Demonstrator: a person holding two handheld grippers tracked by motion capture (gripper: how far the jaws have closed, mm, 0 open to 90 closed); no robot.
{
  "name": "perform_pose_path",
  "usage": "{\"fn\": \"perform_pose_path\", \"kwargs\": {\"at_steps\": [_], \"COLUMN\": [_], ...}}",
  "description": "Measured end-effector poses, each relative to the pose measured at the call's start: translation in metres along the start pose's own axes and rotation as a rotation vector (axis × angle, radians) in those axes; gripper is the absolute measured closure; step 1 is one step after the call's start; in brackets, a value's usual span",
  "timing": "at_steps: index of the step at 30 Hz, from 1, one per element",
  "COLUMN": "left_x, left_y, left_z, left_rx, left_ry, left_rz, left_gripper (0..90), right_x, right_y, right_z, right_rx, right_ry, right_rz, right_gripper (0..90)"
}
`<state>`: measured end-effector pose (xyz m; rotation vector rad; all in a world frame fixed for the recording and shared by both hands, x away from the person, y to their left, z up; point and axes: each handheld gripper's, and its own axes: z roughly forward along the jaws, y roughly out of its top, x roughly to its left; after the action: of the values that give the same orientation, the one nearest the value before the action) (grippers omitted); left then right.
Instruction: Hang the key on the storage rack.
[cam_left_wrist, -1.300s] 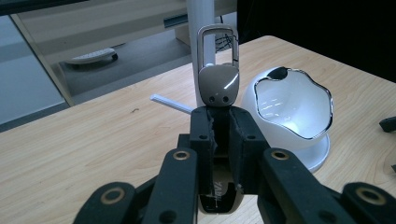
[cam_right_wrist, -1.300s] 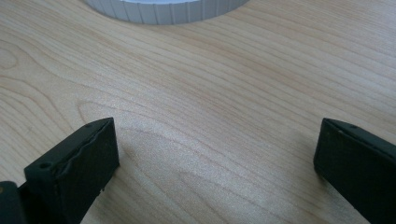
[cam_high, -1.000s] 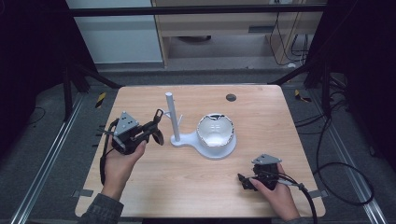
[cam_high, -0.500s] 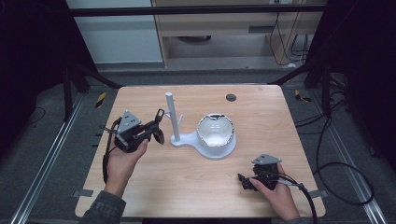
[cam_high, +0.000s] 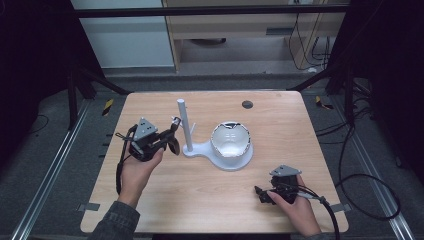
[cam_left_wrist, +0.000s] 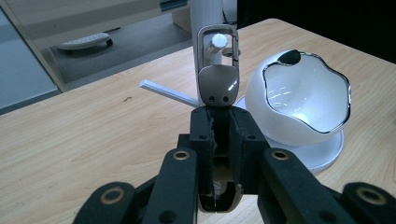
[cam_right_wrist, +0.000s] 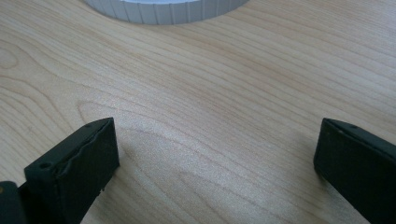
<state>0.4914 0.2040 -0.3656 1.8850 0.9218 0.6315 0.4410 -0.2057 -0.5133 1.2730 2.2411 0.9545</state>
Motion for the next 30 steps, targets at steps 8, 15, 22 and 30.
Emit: {"fn": "perform_pose_path", "kwargs": {"at_steps": [8,15,22,30], "left_x": [-0.001,0.0,0.0,0.0], "left_y": [-0.004,-0.005,-0.009,-0.009], "left_z": [0.013,0.021,0.026,0.026], "left_rx": [0.011,0.012,0.005,0.004], "left_ry": [-0.008,-0.001,-0.001,0.002], "left_rz": [-0.012,-0.025,-0.04,-0.036], "left_gripper": [80.1,80.1,80.1,79.9], "right_x": [0.0,0.0,0.0,0.0], "right_y": [0.0,0.0,0.0,0.0], "right_z": [0.0,0.0,0.0,0.0], "right_rx": [0.0,0.0,0.0,-0.001], "right_ry": [0.0,-0.001,0.0,-0.002], "right_rz": [0.0,0.0,0.0,0.001], "right_gripper": [0.5,0.5,0.5,0.5]}}
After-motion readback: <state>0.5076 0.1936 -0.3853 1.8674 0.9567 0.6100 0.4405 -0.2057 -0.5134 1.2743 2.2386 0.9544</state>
